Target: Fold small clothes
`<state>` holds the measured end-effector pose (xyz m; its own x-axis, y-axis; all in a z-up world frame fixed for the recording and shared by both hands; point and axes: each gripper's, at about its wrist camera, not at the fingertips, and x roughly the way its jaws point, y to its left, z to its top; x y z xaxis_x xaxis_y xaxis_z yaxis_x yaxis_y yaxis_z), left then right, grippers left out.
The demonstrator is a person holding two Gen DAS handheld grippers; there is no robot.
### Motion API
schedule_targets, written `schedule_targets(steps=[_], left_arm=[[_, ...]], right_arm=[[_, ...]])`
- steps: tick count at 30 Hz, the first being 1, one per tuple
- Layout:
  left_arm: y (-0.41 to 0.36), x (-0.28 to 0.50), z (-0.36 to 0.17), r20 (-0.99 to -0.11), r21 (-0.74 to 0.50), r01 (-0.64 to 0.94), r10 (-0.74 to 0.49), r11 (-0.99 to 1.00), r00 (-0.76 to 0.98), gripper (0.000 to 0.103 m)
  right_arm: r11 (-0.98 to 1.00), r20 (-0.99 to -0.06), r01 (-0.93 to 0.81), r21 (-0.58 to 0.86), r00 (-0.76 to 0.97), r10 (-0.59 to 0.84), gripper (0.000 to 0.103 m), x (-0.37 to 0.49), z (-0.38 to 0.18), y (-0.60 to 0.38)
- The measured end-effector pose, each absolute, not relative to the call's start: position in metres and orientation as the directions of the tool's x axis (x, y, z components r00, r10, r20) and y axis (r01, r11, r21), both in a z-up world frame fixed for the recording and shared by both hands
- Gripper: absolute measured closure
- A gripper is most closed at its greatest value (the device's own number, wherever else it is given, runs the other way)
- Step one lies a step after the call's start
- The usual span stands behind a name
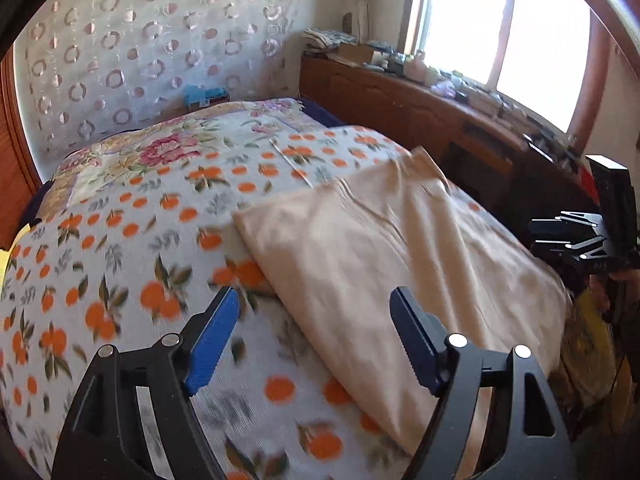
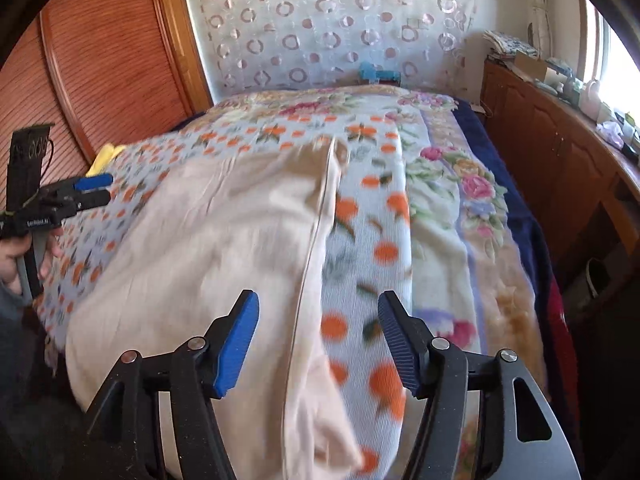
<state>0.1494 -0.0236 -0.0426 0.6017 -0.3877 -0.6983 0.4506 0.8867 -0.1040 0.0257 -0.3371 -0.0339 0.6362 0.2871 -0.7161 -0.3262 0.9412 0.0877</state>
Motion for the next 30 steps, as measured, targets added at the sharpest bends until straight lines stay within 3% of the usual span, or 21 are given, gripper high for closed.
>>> schedule_targets(steps=[9,25,27,30], left_arm=[[-0.042,0.076,-0.060,-0.730,-0.127,0.499,-0.422,0.857,0.538,0.025],[-0.064,0.035,-0.084,-0.766,-0.169,0.527,-0.448,0.833,0.462,0.025],[-0.065,0.033,-0.085,-0.768,-0.172,0.528,-0.449,0.832,0.457,0.025],[-0.068,0.029,-0.087,-0.770,-0.171,0.532,-0.449,0.829,0.453,0.025]], right_arm=[[0.955,-0.756,-0.290,0.060,0.612,0.234,0.039,-0.017,-0.064,-0.347],[0.932,-0.765,-0.342,0.121,0.567,0.307,0.039,-0.040,-0.068,-0.345],[0.924,-0.769,-0.369,0.103,0.559,0.309,0.046,-0.043,-0.068,-0.339],[0.912,-0.770,-0.396,0.108,0.547,0.329,0.066,-0.043,-0.066,-0.336]])
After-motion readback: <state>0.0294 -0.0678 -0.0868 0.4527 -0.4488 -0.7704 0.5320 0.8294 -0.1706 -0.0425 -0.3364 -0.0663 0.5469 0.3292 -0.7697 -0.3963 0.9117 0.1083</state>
